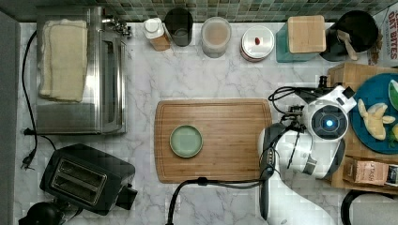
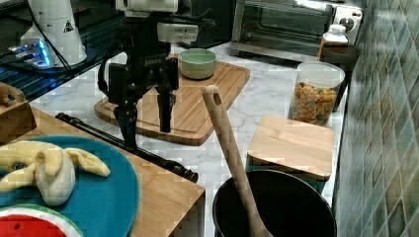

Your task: Open the drawer.

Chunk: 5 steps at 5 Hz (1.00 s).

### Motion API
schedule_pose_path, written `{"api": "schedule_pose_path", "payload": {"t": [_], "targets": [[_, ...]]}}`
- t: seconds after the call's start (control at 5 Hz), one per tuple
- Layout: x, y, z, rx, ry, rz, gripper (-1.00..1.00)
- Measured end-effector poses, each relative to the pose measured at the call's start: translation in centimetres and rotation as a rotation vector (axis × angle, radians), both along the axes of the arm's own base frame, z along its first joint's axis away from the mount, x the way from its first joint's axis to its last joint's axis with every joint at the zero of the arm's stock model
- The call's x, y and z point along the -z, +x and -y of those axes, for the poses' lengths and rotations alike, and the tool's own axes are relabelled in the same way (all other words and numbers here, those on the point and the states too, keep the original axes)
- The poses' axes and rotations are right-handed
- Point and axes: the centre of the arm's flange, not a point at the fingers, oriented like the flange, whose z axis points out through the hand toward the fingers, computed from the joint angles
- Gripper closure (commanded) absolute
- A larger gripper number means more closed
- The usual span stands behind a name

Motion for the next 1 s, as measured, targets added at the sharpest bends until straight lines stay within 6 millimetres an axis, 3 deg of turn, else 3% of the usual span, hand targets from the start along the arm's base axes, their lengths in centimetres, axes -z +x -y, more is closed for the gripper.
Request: {"api": "schedule_pose_path", "payload": {"t": [0.4,0.8,1.0], "targets": [[2.9,-1.7,0.7,0.053,0.014,-0.020,-1.00],[8.2,-4.0,3.1,0.176,0.096,-0.055,-1.00],[7.6,-4.0,3.0,0.189,0.113,-0.055,-1.00]]}}
